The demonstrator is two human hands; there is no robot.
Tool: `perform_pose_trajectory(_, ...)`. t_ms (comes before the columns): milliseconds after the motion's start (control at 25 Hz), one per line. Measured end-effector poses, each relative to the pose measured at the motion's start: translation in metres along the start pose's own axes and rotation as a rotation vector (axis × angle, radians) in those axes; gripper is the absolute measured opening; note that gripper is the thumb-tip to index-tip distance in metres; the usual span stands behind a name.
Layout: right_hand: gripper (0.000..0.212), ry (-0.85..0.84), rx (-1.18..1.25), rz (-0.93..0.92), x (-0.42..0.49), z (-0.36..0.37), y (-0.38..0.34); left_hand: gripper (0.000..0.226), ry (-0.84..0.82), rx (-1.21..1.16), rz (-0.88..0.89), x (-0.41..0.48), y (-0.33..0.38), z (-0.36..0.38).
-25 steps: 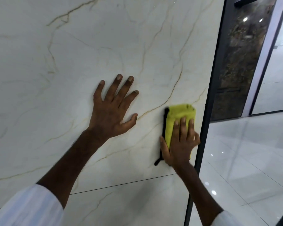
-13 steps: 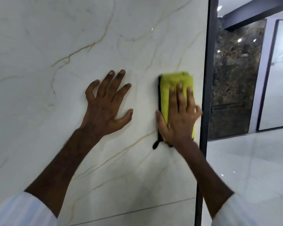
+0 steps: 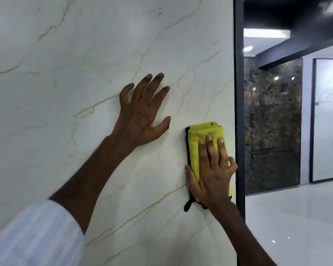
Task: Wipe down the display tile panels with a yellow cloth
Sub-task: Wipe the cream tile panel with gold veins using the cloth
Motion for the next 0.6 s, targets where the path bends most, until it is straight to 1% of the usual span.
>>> perform_pose_trajectory(120, 0.075, 0.031, 0.011, -0.018, 0.047, -0.002, -0.002, 0.071, -0.028, 0.068, 0.011, 0.003, -0.006, 0.011)
perform_pose_trajectory(320, 0.078, 0.092, 0.03, -0.037, 0.207, 0.0, -0.002, 0.068, 0.002, 0.095, 0.026, -0.001, -0.008, 0.016)
perform_pose_trajectory(600, 0.084, 0.032, 0.053, -0.039, 0.362, -0.013, -0.002, 0.069, -0.002, 0.087, 0.008, 0.001, -0.003, 0.017)
Point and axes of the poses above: each hand's wrist, its own x-axis towards the middle knuckle, its own z-axis out of the palm, y = z × x, the point moved 2 cm from there along x, towards the middle knuckle, and after that the axes turned 13 degrees about -x, right-handed, at the moved point
